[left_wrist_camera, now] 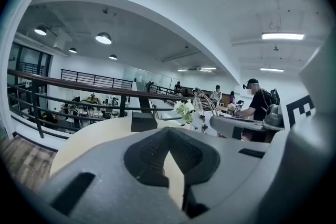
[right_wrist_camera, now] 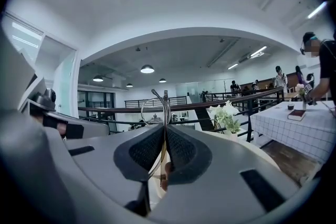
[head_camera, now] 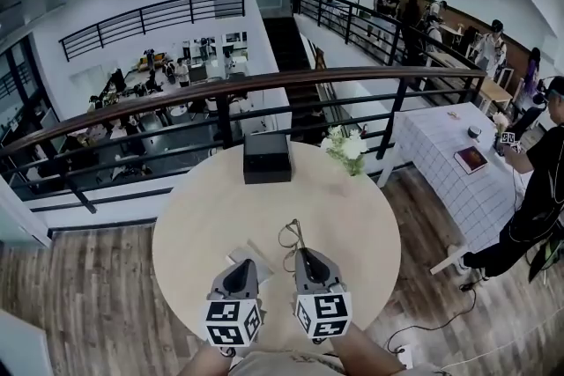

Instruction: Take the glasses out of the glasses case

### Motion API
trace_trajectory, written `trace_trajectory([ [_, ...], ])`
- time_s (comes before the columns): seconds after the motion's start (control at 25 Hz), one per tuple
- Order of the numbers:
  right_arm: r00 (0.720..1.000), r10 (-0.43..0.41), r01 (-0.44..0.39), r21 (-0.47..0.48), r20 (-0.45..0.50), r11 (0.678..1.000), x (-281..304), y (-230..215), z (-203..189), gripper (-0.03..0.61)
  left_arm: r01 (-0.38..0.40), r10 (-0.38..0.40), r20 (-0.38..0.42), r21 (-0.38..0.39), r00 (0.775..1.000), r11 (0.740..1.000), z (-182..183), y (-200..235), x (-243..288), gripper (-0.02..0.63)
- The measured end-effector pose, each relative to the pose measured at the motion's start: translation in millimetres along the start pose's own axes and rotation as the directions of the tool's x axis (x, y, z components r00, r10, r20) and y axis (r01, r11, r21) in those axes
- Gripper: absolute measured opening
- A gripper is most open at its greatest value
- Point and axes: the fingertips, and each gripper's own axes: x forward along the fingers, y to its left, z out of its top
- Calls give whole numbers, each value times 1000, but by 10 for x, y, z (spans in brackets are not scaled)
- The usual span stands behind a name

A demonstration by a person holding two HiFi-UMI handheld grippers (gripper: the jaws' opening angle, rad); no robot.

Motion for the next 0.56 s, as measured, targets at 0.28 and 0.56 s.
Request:
trace_trajectory([
  [0.28,1000,16,-15,37,-10,999,-215,112,-5,26,-5,6,-6,7,1000,1000,-36,-59,-251,6],
  [0.56,1000,31,-31,35,-5,999,196,-6,1,26,-12,12,-11,8,1000,1000,22,96,141,6],
])
